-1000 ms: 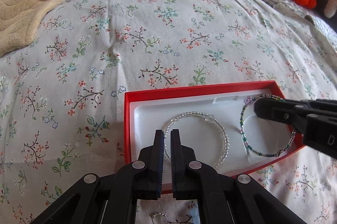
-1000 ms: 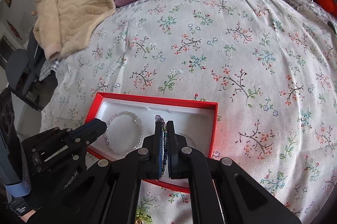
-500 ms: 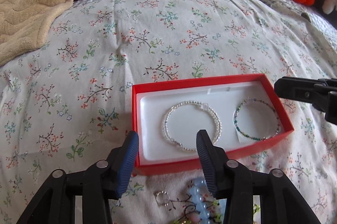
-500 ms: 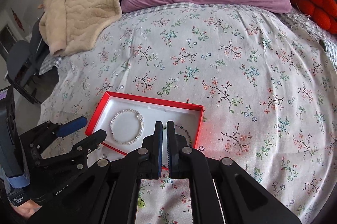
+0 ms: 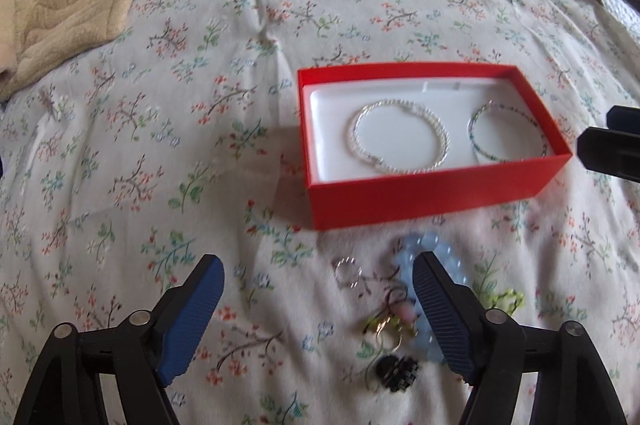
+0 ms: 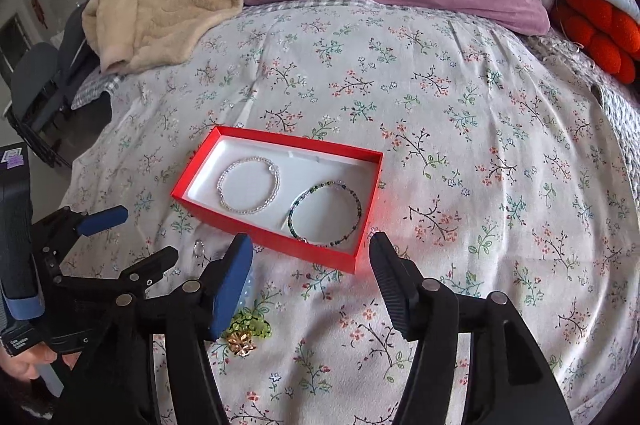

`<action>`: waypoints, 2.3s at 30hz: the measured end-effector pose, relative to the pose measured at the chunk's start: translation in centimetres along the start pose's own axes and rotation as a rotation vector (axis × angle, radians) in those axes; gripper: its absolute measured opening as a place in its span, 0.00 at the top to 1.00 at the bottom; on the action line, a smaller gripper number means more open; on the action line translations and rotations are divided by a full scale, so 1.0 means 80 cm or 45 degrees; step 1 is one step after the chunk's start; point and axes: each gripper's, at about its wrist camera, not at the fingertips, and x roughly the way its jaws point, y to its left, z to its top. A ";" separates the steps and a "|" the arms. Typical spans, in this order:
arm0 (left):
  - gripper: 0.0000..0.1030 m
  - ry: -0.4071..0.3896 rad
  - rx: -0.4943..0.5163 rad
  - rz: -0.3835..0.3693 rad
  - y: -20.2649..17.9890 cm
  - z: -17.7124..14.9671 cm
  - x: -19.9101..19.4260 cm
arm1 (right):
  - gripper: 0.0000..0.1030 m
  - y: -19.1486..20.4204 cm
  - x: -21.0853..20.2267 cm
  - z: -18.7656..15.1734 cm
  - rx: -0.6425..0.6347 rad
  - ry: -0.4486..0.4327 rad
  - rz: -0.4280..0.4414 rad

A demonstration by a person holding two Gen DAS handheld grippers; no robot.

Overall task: Organize jewelry
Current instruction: 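Withdraw both tools from the box back over the jewelry pile, then grasp the black claw hair clip with the left tool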

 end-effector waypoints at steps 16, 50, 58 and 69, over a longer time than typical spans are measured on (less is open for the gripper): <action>0.05 0.077 0.042 -0.066 0.006 -0.048 -0.002 | 0.00 0.015 -0.014 -0.067 -0.162 -0.003 -0.153; 0.73 0.119 0.236 -0.294 -0.032 -0.075 0.034 | 0.01 0.055 0.048 -0.115 -0.315 0.322 0.059; 0.77 0.134 0.204 -0.283 -0.029 -0.071 0.025 | 0.09 0.074 0.059 -0.119 -0.381 0.338 0.085; 0.77 0.169 0.144 -0.229 -0.008 -0.075 0.017 | 0.32 0.087 0.077 -0.118 -0.369 0.380 0.108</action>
